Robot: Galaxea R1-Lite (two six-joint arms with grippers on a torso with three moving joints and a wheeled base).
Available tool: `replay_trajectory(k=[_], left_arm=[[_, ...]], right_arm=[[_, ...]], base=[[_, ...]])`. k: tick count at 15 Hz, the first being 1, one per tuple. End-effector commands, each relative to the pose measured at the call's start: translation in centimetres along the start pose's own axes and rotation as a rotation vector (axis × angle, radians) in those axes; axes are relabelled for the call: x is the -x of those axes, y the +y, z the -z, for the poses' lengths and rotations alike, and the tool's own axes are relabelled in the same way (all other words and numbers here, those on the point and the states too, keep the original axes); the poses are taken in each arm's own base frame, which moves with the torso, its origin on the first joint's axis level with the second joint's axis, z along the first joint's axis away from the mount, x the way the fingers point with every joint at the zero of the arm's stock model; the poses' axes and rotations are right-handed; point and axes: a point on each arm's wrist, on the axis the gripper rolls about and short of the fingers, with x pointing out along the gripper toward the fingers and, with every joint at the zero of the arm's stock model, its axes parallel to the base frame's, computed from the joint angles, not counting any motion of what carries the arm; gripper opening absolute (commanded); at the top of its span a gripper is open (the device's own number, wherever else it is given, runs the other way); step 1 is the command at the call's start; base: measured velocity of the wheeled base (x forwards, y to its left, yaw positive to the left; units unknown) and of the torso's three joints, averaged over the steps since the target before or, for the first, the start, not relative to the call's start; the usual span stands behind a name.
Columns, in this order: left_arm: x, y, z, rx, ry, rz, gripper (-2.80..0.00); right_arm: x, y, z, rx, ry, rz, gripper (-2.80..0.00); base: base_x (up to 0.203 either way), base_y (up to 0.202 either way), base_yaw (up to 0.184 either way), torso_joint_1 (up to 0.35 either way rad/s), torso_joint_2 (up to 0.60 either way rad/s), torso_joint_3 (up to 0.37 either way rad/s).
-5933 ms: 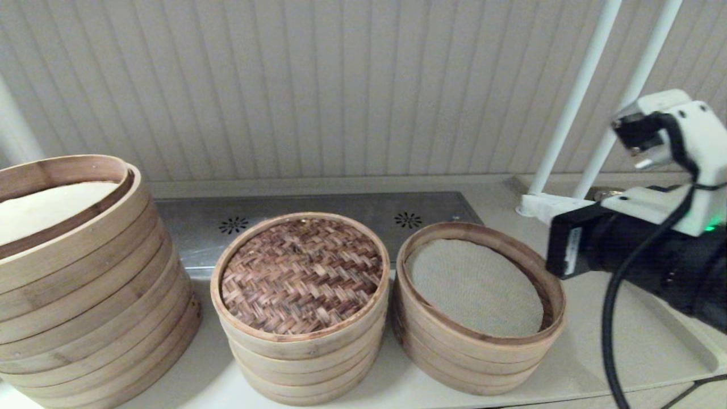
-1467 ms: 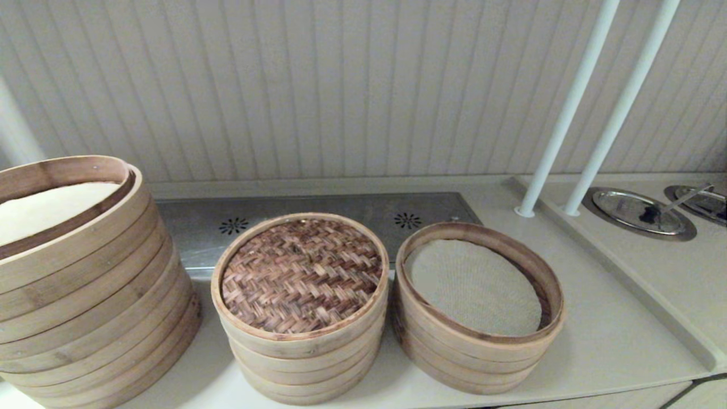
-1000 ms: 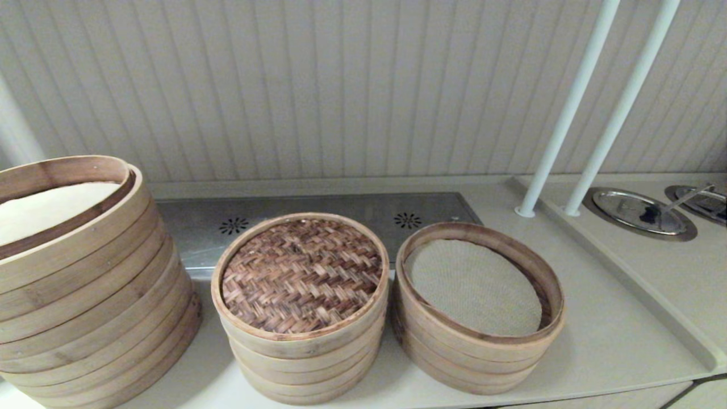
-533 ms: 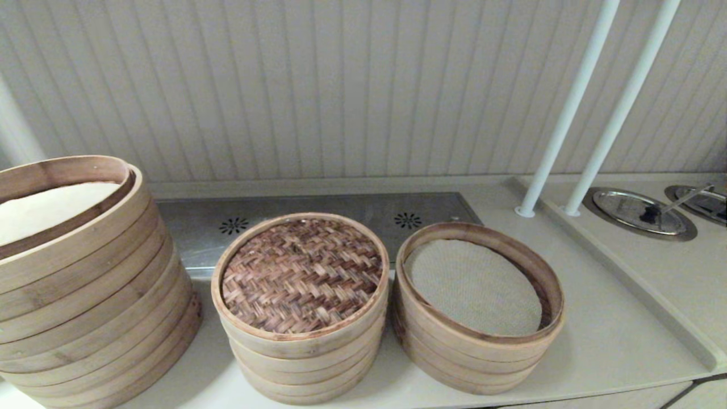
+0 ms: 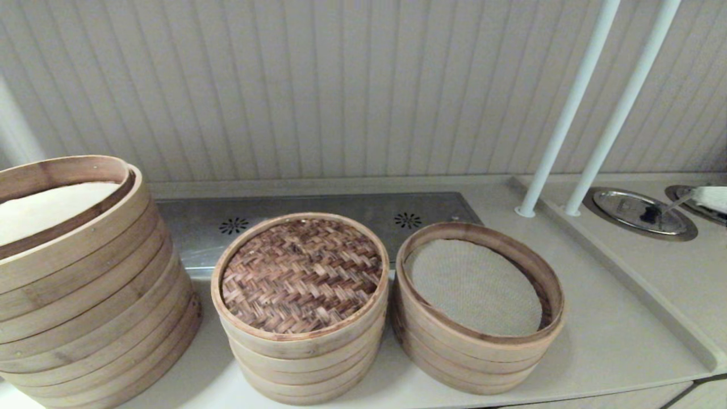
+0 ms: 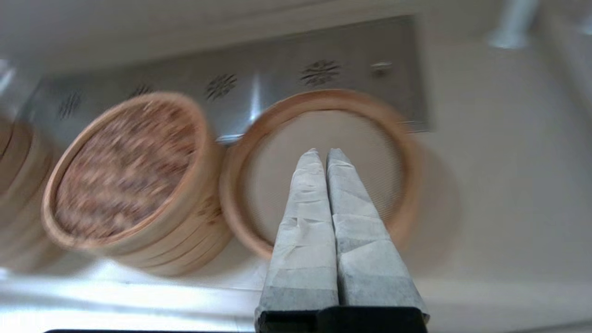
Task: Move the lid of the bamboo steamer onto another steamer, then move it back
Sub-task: Pick up the steamer
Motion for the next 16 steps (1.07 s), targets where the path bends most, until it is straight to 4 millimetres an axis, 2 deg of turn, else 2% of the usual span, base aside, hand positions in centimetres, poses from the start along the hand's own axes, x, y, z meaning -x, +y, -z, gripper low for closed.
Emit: replay_trajectory(k=[1, 3, 4, 7, 10, 11, 12, 16], left_arm=[[0.0, 0.0, 0.0, 0.000, 0.002, 0.000, -2.80], [0.0, 0.0, 0.0, 0.000, 0.002, 0.000, -2.80], [0.0, 0.0, 0.0, 0.000, 0.002, 0.000, -2.80], [0.0, 0.0, 0.0, 0.000, 0.002, 0.000, -2.80], [0.0, 0.0, 0.0, 0.000, 0.002, 0.000, -2.80], [0.0, 0.0, 0.0, 0.000, 0.002, 0.000, -2.80], [0.0, 0.0, 0.0, 0.000, 0.002, 0.000, -2.80], [0.0, 0.0, 0.0, 0.000, 0.002, 0.000, -2.80]], right_arm=[[-3.6, 4.4, 1.9, 0.100, 0.074, 0.016, -2.80], [-6.5, 7.9, 3.8, 0.173, 0.111, 0.027, -2.80], [-7.9, 9.0, 4.4, 0.195, 0.138, 0.021, -2.80], [-10.7, 11.5, 5.3, 0.235, 0.258, -0.174, -2.80], [-13.4, 13.8, 5.6, 0.257, 0.259, -0.283, -2.80], [-14.4, 14.4, 6.0, 0.272, 0.262, -0.292, -1.92], [-15.4, 15.0, 6.6, 0.291, 0.271, -0.294, 0.00], [-18.5, 17.3, 8.5, 0.317, 0.303, -0.337, 0.00]], base=[[0.000, 0.000, 0.000, 0.000, 0.00, 0.000], [0.000, 0.000, 0.000, 0.000, 0.00, 0.000], [0.000, 0.000, 0.000, 0.000, 0.00, 0.000], [0.000, 0.000, 0.000, 0.000, 0.00, 0.000], [0.000, 0.000, 0.000, 0.000, 0.00, 0.000], [0.000, 0.000, 0.000, 0.000, 0.00, 0.000], [0.000, 0.000, 0.000, 0.000, 0.00, 0.000], [0.000, 0.000, 0.000, 0.000, 0.00, 0.000]])
